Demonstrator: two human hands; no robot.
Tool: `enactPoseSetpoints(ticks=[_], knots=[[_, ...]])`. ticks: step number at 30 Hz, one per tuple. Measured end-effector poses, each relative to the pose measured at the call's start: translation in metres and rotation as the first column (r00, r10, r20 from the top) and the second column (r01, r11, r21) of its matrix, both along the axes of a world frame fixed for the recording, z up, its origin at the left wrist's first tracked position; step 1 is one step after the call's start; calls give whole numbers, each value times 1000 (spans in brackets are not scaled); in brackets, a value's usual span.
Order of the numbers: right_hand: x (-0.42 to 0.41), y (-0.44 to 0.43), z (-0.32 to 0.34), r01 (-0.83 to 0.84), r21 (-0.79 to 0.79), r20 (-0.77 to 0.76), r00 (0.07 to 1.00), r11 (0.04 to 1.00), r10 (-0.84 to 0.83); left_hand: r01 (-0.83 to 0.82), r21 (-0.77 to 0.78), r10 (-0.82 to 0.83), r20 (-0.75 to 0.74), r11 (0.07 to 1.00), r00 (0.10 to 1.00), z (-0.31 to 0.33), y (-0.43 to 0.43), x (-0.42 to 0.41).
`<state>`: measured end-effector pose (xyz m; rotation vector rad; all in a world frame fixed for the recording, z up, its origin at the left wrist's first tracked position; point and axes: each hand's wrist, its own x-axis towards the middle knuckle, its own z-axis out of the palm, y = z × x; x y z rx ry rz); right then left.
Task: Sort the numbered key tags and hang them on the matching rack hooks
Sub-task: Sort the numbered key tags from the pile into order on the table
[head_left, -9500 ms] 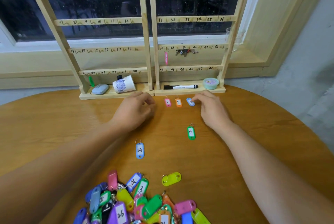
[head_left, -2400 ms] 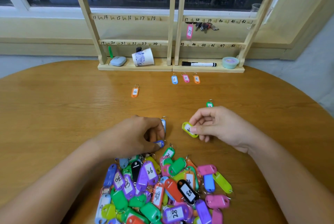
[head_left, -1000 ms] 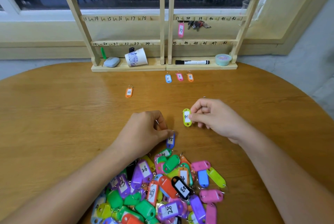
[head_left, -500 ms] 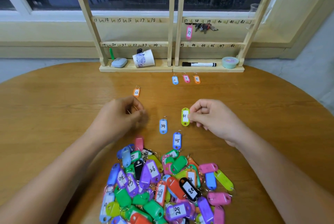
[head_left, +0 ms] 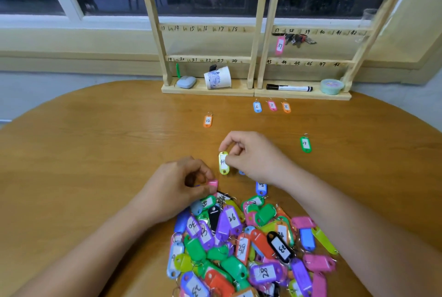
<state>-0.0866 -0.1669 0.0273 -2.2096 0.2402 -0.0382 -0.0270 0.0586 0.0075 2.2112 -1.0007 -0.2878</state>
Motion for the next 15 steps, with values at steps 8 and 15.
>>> enactPoseSetpoints(ticks=[8, 15], knots=[[14, 28, -3, -58, -143, -42, 998, 988, 53, -52, 8, 53, -64, 999, 997, 1, 15, -7], [15, 37, -8, -88, -219, -24, 996, 972, 85, -111, 57, 117, -116, 992, 986, 7, 20, -8]])
